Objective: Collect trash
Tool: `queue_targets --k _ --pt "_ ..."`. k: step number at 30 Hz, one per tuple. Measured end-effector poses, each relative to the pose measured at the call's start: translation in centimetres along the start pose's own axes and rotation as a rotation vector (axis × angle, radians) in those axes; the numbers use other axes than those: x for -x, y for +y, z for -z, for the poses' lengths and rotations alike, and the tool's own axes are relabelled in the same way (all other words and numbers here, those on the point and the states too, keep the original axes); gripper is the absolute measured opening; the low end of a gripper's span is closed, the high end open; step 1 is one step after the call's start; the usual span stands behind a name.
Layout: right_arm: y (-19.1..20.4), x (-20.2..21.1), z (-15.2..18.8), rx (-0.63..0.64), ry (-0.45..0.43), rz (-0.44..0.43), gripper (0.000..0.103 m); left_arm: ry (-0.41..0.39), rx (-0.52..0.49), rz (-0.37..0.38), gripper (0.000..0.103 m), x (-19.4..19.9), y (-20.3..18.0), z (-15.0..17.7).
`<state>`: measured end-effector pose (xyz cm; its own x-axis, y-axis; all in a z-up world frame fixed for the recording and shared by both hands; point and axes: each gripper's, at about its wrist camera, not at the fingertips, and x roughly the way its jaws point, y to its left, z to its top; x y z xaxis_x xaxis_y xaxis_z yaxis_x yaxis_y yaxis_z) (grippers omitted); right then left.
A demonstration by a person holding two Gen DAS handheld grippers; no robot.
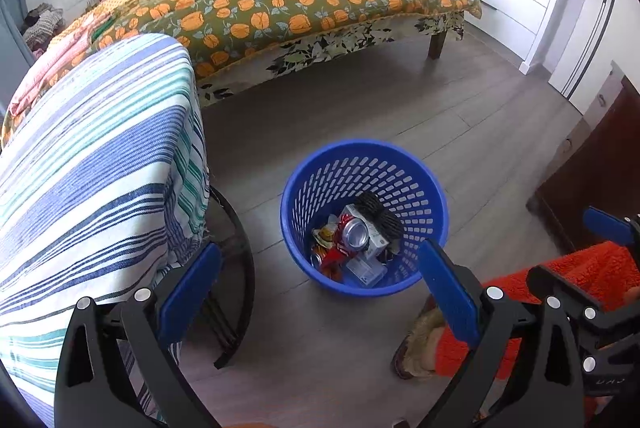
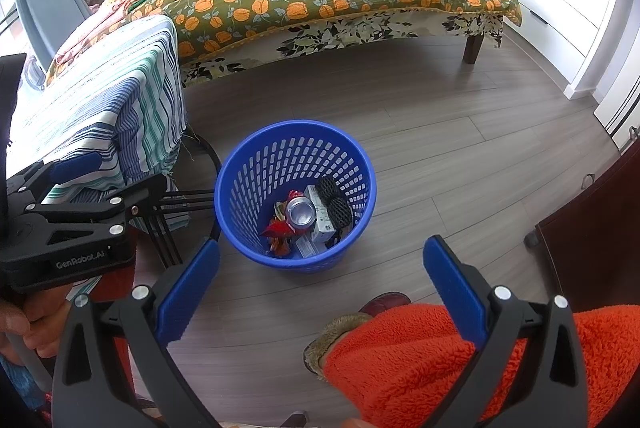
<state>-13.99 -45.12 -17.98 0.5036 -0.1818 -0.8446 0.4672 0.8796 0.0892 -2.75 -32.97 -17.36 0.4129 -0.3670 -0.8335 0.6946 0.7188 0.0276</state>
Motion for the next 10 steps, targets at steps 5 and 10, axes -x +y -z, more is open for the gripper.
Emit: queue_targets --k 5,10 --pt "-0.01 -0.12 0.01 0.003 0.001 -0.002 0.098 0.015 0.006 -0.007 0.098 -0.09 0.26 -0.07" --pt "-0.13 -0.12 -0.12 0.004 0.000 -0.002 0.098 0.026 0.011 -0.001 0.098 -0.12 0.22 -0.20"
